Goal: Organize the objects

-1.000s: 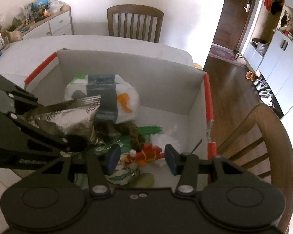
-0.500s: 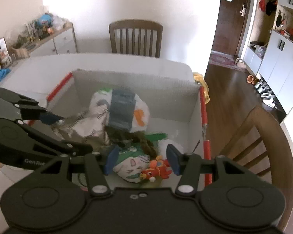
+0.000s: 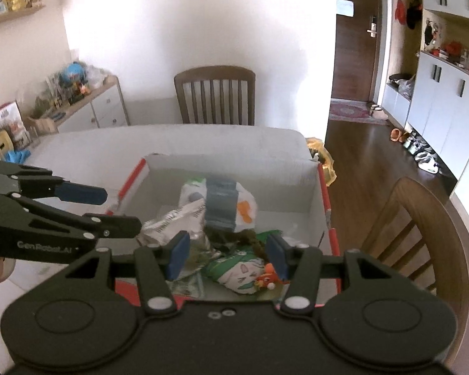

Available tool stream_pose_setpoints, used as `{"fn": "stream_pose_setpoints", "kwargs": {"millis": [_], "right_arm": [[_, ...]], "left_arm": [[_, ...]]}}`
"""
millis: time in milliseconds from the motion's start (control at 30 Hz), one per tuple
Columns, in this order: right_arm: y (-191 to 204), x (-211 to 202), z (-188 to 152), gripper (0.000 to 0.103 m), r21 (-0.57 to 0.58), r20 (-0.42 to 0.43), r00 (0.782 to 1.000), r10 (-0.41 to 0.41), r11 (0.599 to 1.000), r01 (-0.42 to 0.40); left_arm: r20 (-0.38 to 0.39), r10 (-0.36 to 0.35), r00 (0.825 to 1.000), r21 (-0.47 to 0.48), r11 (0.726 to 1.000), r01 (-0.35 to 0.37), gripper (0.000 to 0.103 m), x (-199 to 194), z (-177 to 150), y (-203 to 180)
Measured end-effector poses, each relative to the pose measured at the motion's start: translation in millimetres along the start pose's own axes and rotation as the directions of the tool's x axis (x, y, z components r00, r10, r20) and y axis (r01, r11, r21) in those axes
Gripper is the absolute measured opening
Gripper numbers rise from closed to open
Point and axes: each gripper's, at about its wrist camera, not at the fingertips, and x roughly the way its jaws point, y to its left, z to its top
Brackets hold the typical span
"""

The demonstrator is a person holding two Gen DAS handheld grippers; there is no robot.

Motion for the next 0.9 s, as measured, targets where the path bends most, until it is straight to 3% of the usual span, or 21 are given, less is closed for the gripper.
{"fn": "stream_pose_setpoints", "kwargs": {"millis": [267, 367, 533, 633, 700, 800, 867, 900], "right_arm": [[23, -23, -3, 0.057, 0.045, 0.030, 1.000, 0.005, 0.999, -0.006], [35, -32, -7, 0.061, 0.046, 0.041, 0.999, -0.001, 0.999, -0.001], [51, -44, -13, 0.065, 0.046, 0.065, 0.998, -0.007, 0.999, 0.004], [60, -50, -17, 0.072, 0.047, 0.083, 0.996, -0.015, 0.999, 0.011], [66, -54, -19, 0.074, 0.051, 0.096, 0.995, -0.018, 0.999, 0.013], [72, -59, -22, 0.084, 0.061, 0.116, 0.993, -0.028, 0.998, 0.021], [76, -63, -24, 0.093, 0.072, 0.135, 0.990, -0.034, 0.997, 0.025], [78, -65, -24, 0.097, 0.076, 0.143, 0.989, -0.034, 0.997, 0.024]], "left_arm": [[0.053, -0.010, 0.999, -0.034, 0.999, 0.011, 0.062, -36, -10, 17], [0.071, -0.022, 0.997, -0.038, 0.999, 0.025, 0.073, -47, -15, 25], [0.090, -0.032, 0.995, -0.023, 0.999, 0.034, 0.073, -61, -21, 31], [0.098, -0.040, 0.994, -0.016, 0.999, 0.042, 0.084, -70, -26, 34], [0.108, -0.047, 0.993, -0.012, 0.999, 0.049, 0.084, -76, -29, 37], [0.118, -0.054, 0.991, -0.016, 0.998, 0.057, 0.091, -84, -33, 42], [0.127, -0.055, 0.990, -0.023, 0.998, 0.059, 0.103, -89, -35, 47], [0.130, -0.060, 0.990, -0.027, 0.998, 0.064, 0.103, -91, -36, 49]]}}
